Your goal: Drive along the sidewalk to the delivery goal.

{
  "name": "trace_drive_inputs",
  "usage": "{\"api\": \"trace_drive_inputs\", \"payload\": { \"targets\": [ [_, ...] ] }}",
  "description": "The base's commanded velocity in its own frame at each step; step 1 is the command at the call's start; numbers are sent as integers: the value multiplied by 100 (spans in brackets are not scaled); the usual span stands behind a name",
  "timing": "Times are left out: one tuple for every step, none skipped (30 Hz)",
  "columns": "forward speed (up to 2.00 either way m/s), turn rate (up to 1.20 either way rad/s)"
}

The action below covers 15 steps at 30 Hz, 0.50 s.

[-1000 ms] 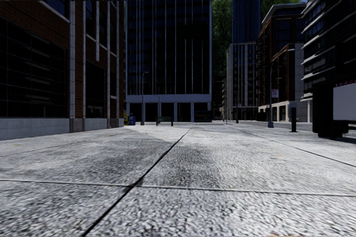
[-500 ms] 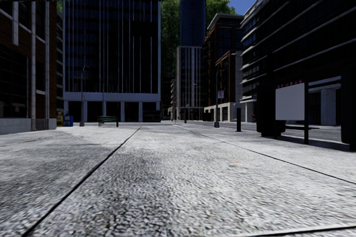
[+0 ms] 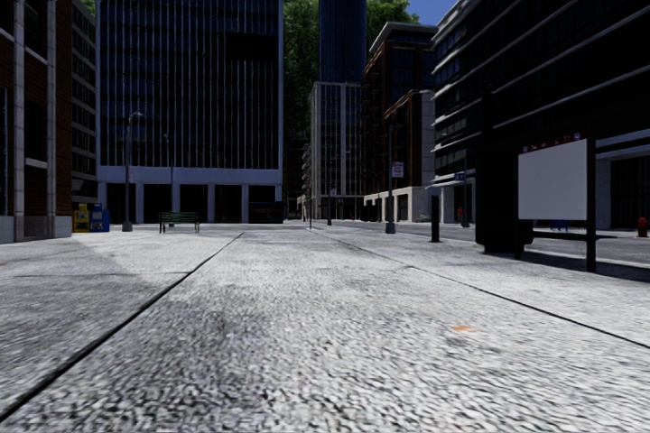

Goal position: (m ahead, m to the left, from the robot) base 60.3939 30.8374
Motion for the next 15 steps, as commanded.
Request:
{"api": "trace_drive_inputs", "payload": {
  "targets": [
    [200, 0],
    [200, 0],
    [200, 0],
    [200, 0],
    [200, 0],
    [200, -3],
    [200, -8],
    [200, -9],
    [200, -9],
    [200, -9],
    [200, -9],
    [200, -9],
    [200, -9],
    [200, -9],
    [200, -9]
  ]
}}
